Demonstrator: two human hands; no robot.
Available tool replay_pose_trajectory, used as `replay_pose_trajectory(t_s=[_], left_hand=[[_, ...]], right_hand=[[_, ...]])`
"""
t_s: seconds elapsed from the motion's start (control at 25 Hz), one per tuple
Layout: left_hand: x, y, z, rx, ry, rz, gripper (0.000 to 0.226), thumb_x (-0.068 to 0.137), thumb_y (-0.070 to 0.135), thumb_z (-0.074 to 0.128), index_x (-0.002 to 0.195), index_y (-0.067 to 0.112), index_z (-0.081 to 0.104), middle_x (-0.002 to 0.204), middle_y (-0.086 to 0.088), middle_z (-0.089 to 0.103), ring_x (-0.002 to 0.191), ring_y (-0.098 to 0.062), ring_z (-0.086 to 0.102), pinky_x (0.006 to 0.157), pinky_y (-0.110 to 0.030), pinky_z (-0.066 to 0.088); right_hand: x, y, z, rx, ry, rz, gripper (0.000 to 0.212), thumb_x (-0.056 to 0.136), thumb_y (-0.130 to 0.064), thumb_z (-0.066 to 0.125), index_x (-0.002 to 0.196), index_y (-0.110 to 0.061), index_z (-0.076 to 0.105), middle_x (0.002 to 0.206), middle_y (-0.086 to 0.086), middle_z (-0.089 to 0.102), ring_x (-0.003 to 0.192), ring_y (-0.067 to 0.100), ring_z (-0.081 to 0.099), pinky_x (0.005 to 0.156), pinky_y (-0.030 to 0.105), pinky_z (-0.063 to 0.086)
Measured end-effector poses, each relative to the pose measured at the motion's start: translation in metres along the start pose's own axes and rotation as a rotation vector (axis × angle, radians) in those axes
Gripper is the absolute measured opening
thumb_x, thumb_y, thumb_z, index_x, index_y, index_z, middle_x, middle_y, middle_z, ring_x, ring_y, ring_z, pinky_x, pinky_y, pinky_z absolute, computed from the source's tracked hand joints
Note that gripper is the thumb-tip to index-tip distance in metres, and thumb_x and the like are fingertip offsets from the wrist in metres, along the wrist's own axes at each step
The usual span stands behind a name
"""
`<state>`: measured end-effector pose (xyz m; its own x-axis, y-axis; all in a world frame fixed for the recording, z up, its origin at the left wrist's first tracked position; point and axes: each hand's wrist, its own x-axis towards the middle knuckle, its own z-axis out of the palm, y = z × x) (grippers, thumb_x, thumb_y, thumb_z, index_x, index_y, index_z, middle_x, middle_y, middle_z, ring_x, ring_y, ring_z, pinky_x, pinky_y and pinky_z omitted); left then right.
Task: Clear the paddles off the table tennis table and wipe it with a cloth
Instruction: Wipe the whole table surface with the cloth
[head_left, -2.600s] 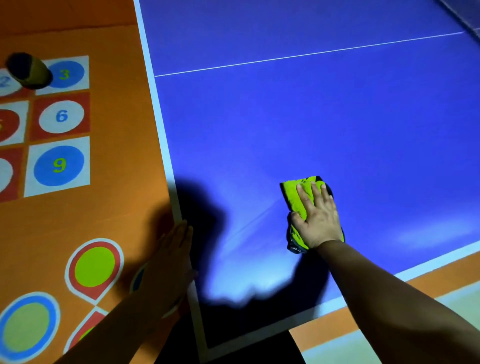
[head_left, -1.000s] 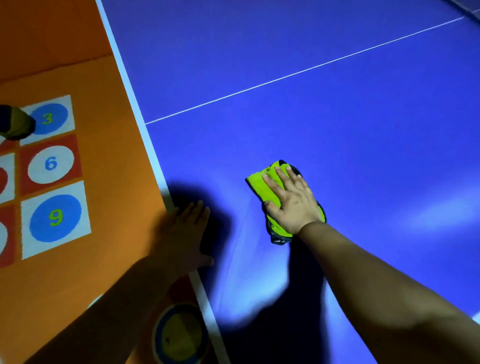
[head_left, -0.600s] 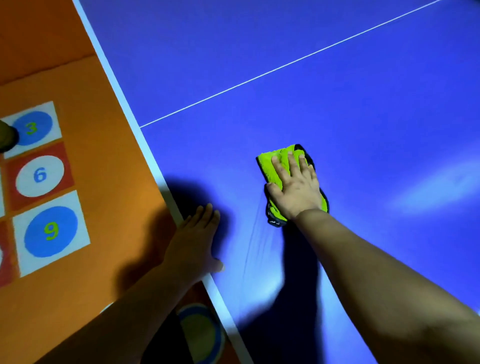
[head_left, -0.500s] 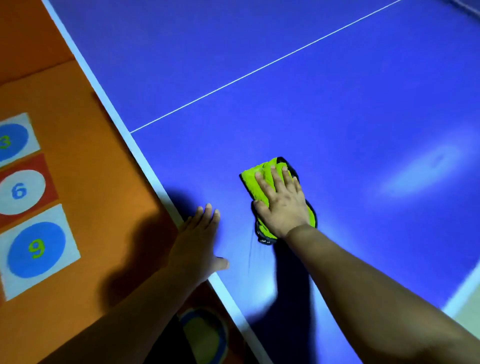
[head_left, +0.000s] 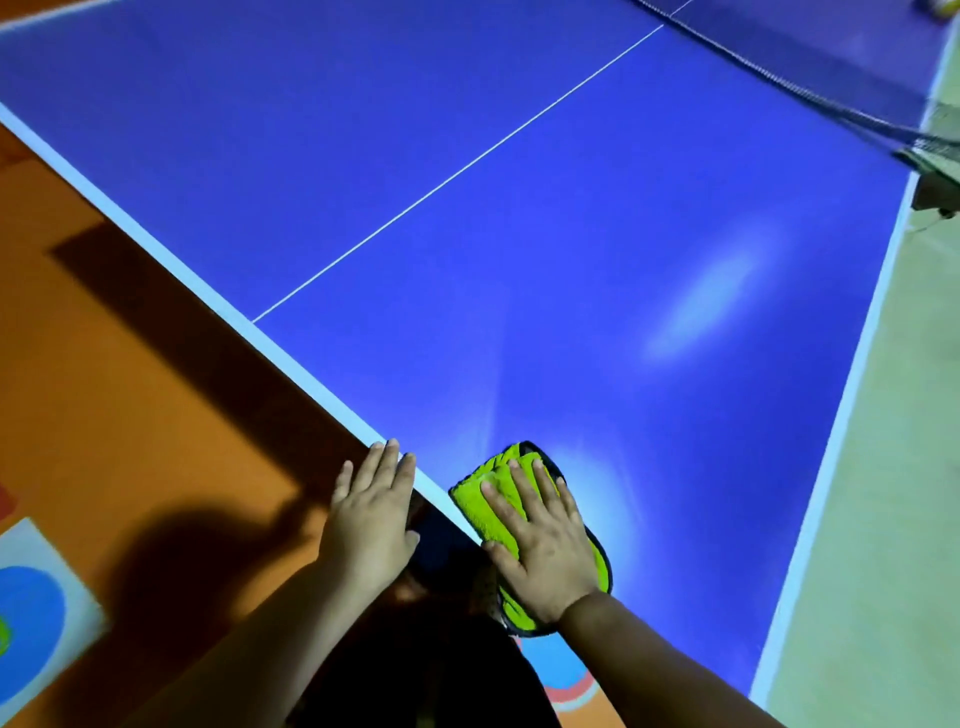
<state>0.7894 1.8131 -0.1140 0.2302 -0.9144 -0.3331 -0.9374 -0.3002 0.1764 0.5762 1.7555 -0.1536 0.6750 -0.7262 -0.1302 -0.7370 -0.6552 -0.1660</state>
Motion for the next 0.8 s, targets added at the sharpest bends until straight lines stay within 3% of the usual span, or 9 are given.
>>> replay_pose_trajectory(t_s=[0.12, 0.2, 0.28, 0.44, 0.6, 0.8], left_hand=[[0.024, -0.017, -0.01, 0.037, 0.043, 0.03, 0.087, 0.08, 0.044, 0.064, 0.148, 0.018, 0.018, 0.157, -0.004, 0.009, 0.145, -0.02, 0.006, 0.115, -0.041, 0.008], [0.046, -0.025, -0.013, 0.047, 0.039, 0.066, 0.094, 0.049, 0.039, 0.087, 0.131, 0.01, 0.052, 0.142, -0.013, 0.043, 0.131, -0.028, 0.041, 0.104, -0.049, 0.033], [0.073, -0.035, -0.012, 0.052, 0.059, 0.092, 0.098, 0.024, 0.032, 0.091, 0.115, 0.006, 0.065, 0.126, -0.016, 0.058, 0.114, -0.031, 0.058, 0.09, -0.054, 0.044], [0.138, -0.05, -0.032, 0.029, 0.064, 0.083, 0.109, 0.021, 0.035, 0.092, 0.121, 0.005, 0.06, 0.132, -0.017, 0.054, 0.116, -0.033, 0.056, 0.089, -0.056, 0.044], [0.203, -0.074, -0.061, 0.03, 0.056, -0.021, 0.109, 0.049, 0.038, 0.088, 0.14, 0.008, 0.038, 0.149, -0.017, 0.029, 0.134, -0.032, 0.035, 0.103, -0.051, 0.032], [0.233, -0.091, -0.063, -0.014, 0.155, 0.003, 0.119, 0.037, 0.031, 0.092, 0.138, 0.008, 0.031, 0.145, -0.023, 0.035, 0.128, -0.038, 0.042, 0.097, -0.056, 0.036]], right_hand=[[0.03, 0.001, -0.005, 0.021, 0.007, 0.037, 0.063, 0.088, -0.053, 0.041, 0.148, -0.046, 0.022, 0.159, -0.003, 0.016, 0.147, 0.024, 0.007, 0.116, 0.041, 0.002], [0.066, 0.007, -0.008, 0.032, 0.033, 0.046, 0.063, 0.087, -0.051, 0.041, 0.147, -0.045, 0.024, 0.158, -0.001, 0.02, 0.147, 0.025, 0.01, 0.117, 0.041, 0.004], [0.11, 0.015, -0.012, 0.03, 0.043, 0.064, 0.062, 0.086, -0.051, 0.04, 0.146, -0.043, 0.028, 0.158, 0.0, 0.022, 0.146, 0.026, 0.013, 0.117, 0.042, 0.005], [0.212, 0.042, -0.024, 0.026, 0.064, 0.183, 0.063, 0.086, -0.055, 0.028, 0.147, -0.042, 0.027, 0.159, 0.0, 0.019, 0.148, 0.027, 0.009, 0.118, 0.044, 0.007], [0.309, 0.071, -0.043, 0.028, 0.035, 0.244, 0.069, 0.081, -0.059, 0.016, 0.148, -0.045, 0.02, 0.161, -0.003, 0.009, 0.148, 0.023, -0.002, 0.118, 0.041, -0.002], [0.39, 0.103, -0.058, 0.037, -0.001, 0.233, 0.056, 0.096, -0.046, 0.038, 0.148, -0.047, 0.018, 0.161, -0.005, 0.006, 0.148, 0.021, -0.005, 0.118, 0.039, -0.004]])
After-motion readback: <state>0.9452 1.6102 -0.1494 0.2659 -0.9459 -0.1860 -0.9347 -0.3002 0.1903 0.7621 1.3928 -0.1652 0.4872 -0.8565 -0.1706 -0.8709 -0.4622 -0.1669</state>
